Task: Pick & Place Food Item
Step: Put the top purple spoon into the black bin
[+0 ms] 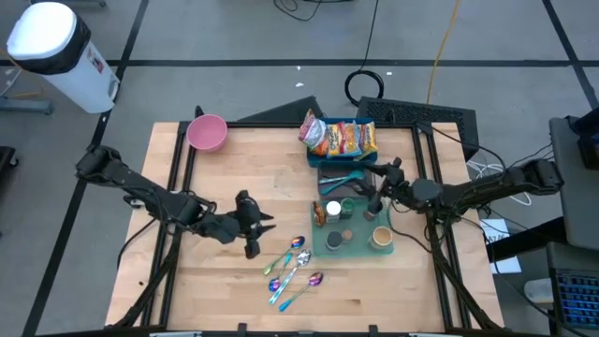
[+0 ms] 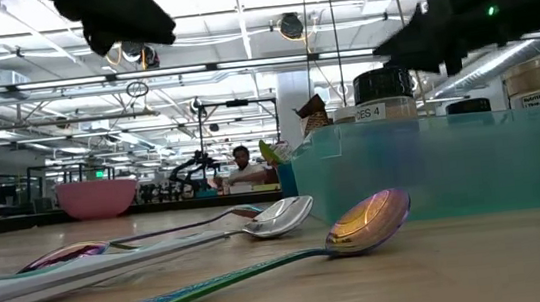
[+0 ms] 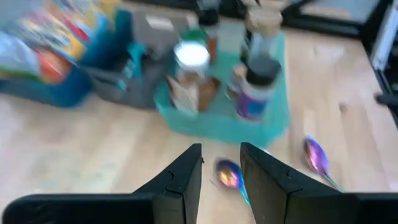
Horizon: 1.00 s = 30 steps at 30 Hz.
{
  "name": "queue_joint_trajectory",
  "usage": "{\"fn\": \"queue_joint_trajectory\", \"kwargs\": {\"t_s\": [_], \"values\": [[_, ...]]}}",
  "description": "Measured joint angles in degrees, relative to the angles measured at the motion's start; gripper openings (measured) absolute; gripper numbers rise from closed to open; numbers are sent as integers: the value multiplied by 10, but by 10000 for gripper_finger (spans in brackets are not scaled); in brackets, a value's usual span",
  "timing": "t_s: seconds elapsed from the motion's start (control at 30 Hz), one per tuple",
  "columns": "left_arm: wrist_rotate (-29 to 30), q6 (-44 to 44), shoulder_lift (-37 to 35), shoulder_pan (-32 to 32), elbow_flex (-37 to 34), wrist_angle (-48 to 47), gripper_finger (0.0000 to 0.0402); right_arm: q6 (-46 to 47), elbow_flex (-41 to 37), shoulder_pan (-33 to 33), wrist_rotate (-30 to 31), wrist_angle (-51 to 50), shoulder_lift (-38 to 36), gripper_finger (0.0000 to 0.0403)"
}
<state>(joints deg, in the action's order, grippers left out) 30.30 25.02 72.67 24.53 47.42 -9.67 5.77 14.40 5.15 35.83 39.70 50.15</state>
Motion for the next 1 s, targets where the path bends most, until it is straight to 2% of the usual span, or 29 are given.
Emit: {"fn": "queue_joint_trajectory", "kwargs": {"t_s": [0.13,0.3,0.53,0.8,1.0], "values": [[-52,22,53,0,0,12,118,-18,16,42,1,0,-25,255],[-74,16,139,0,0,52,118,-35,21,82,1,2,-30,242],[-114,6,243,-1,0,99,118,-50,21,100,1,14,-31,233],[-133,38,288,-11,0,118,118,-56,21,100,3,21,-30,233],[-188,55,294,-12,0,132,118,-50,21,100,2,21,-28,233]]}}
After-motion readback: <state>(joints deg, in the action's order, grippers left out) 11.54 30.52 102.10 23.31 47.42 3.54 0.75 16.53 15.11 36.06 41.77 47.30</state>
